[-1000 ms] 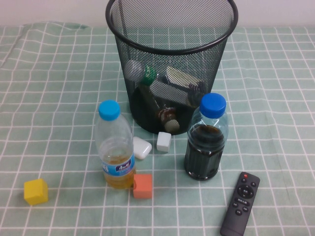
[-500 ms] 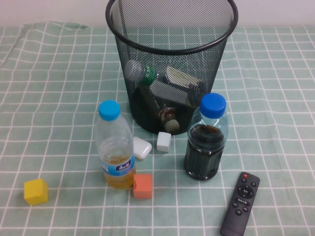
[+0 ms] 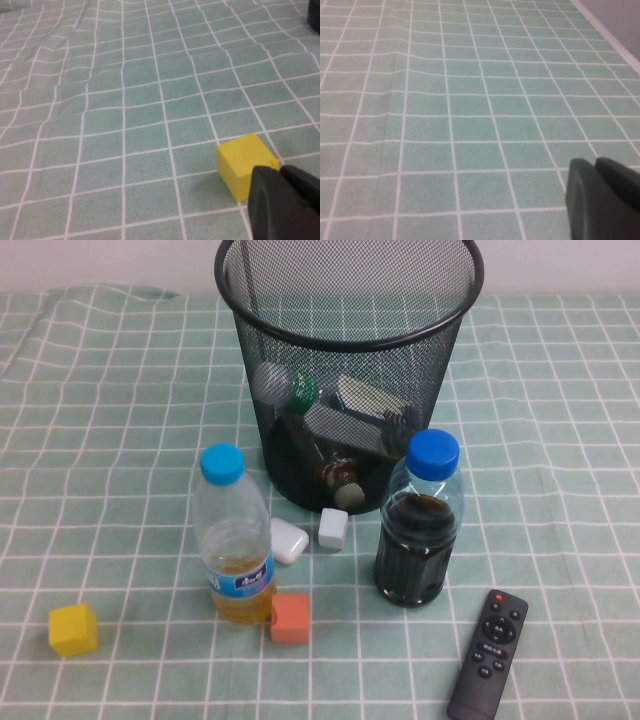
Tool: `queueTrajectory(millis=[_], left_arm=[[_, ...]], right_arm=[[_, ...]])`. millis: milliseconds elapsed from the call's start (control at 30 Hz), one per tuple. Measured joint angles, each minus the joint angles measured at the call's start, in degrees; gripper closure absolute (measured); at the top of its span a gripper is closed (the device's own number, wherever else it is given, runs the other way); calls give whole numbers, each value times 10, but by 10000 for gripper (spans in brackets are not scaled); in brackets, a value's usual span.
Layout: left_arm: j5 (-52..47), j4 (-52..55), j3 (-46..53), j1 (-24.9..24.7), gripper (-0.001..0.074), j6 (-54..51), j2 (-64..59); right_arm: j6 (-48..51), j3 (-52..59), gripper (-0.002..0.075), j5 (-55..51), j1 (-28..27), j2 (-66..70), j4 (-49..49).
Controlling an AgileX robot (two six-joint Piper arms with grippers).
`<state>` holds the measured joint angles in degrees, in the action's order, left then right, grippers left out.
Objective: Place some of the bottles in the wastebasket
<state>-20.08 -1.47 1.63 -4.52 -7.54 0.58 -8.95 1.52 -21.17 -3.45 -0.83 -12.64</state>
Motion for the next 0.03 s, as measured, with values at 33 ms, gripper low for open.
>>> queueTrajectory(millis=[33], left_arm=[[0,0,0,0,739,0,0]], right_arm=[[0,0,734,0,0,0,0]])
